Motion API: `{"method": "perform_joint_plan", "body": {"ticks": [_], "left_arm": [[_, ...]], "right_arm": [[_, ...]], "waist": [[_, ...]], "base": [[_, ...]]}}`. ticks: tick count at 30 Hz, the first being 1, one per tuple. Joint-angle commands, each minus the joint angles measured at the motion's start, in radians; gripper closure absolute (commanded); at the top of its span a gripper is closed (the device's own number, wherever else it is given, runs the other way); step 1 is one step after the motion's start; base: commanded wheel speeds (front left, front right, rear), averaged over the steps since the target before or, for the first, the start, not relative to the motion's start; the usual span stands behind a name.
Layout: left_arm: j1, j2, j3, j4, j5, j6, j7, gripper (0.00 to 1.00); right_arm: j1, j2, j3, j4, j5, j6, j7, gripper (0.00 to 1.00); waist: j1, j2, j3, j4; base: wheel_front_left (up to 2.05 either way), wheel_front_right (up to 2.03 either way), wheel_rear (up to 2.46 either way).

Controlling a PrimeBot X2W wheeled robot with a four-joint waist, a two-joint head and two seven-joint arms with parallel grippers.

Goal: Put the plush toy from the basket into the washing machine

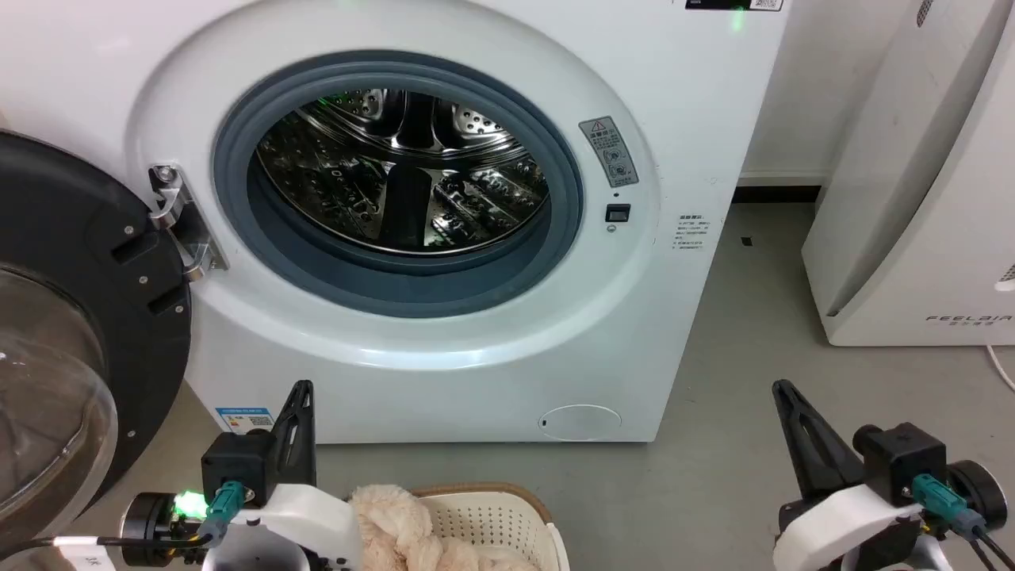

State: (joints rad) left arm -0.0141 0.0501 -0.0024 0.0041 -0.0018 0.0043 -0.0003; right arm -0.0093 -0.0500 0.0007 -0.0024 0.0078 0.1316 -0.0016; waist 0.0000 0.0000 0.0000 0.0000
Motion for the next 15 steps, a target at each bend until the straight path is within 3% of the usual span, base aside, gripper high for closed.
{"method": "perform_joint_plan", "body": {"ticks": [1, 15], "left_arm": [[0.014, 0.0, 0.002, -0.004, 0.002, -0.004, 0.0, 1.0], [0.0, 0.0, 0.0, 0.0, 0.0, 0.0, 0.0, 1.0]], "right_arm": [[0.009, 0.0, -0.001, 0.002, -0.008, -0.001, 0.002, 1.0], [0.0, 0.0, 0.0, 0.0, 0.001, 0.0, 0.0, 1.0]], "waist": [[0.0, 0.0, 0.0, 0.0], [0.0, 0.0, 0.0, 0.0]], "base": [[0.0, 0.0, 0.0], [0.0, 0.0, 0.0]]}}
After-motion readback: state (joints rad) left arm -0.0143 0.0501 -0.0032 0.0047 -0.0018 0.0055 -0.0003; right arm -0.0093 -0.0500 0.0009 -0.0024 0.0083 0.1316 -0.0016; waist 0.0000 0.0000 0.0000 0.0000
